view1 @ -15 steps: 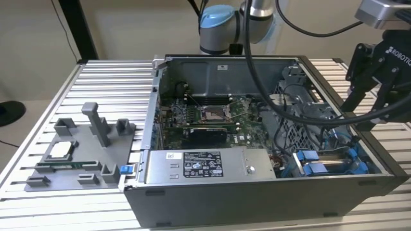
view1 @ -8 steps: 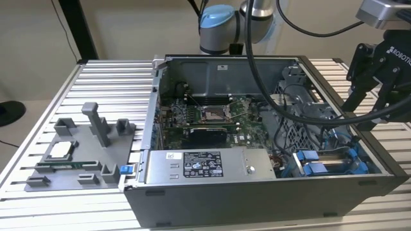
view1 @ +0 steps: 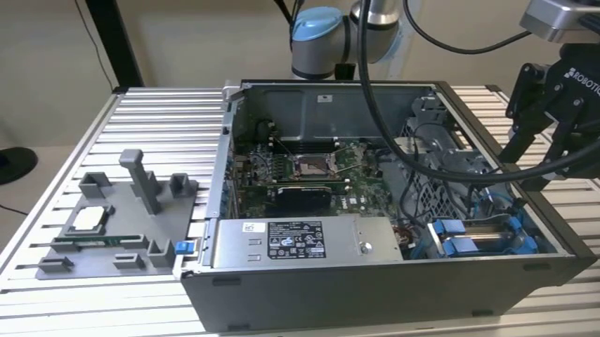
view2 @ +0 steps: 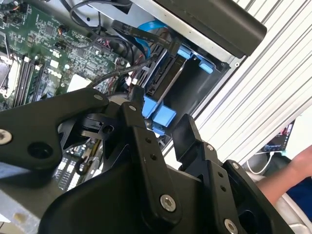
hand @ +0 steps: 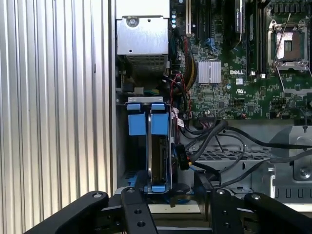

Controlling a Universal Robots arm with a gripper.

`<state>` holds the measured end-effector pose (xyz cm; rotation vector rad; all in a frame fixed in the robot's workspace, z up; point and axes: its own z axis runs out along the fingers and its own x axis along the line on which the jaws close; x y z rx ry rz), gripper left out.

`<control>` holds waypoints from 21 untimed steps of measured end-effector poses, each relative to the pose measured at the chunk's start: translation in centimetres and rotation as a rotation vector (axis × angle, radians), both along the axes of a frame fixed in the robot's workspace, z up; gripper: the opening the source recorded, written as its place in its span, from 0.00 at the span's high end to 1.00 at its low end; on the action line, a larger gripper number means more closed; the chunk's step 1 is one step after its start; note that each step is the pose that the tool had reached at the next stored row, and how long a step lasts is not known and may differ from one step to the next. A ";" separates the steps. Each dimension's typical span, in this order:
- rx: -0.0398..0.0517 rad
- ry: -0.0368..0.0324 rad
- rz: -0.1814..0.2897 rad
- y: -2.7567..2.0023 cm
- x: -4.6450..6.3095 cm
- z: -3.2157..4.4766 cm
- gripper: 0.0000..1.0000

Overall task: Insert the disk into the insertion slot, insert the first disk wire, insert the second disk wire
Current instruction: 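Insert the first disk wire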

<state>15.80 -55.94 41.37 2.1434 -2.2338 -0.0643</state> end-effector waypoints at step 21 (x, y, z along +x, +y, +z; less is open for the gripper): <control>0.0003 -0.0009 0.088 0.43 -1.7 -0.46 0.00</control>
